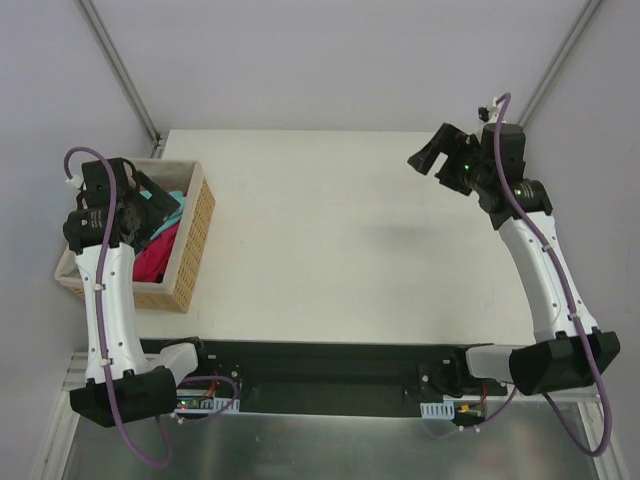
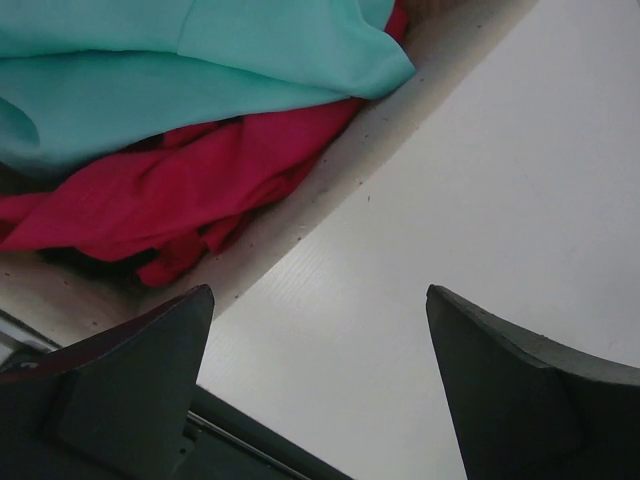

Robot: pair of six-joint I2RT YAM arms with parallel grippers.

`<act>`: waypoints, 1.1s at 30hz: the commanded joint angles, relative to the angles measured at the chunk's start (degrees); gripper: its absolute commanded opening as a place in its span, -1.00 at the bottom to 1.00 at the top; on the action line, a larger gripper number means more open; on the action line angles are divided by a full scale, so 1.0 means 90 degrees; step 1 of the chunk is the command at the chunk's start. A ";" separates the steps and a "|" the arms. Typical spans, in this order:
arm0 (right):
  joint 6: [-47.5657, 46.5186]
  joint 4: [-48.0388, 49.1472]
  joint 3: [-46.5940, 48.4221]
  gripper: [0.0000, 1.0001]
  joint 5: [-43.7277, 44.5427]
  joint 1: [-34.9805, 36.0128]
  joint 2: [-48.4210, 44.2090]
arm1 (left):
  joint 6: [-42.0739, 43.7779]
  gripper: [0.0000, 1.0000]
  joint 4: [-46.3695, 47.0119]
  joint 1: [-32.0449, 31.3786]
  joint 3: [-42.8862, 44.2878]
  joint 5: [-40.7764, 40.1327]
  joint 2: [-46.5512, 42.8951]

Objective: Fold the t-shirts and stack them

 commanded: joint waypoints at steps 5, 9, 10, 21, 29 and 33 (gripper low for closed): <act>-0.0548 0.1083 0.1038 0.92 0.0311 0.0024 0.0795 | -0.0300 0.68 -0.0246 0.0748 -0.0281 -0.0048 -0.0175; -0.0520 0.1014 0.1117 0.93 0.0223 0.0024 0.0757 | -0.0456 0.53 -0.0108 0.1489 -0.0642 0.0613 0.0156; -0.0481 0.1005 0.1079 0.92 0.0271 0.0015 0.0708 | -0.0534 0.50 -0.0079 0.1790 -0.0681 0.0915 0.0341; 0.0417 0.0468 0.0190 0.92 0.0067 0.0034 0.0112 | -0.1198 0.47 0.0849 0.2037 -0.1277 0.0449 0.0460; 0.0360 0.0106 0.0277 0.92 0.0135 0.0054 0.0024 | -0.1804 0.46 0.0741 0.2028 -0.1697 -0.0341 -0.0330; 0.0194 -0.0011 0.0268 0.92 0.0076 0.0053 -0.0044 | -0.2282 0.45 0.0741 0.2037 -0.1873 -0.0586 -0.0410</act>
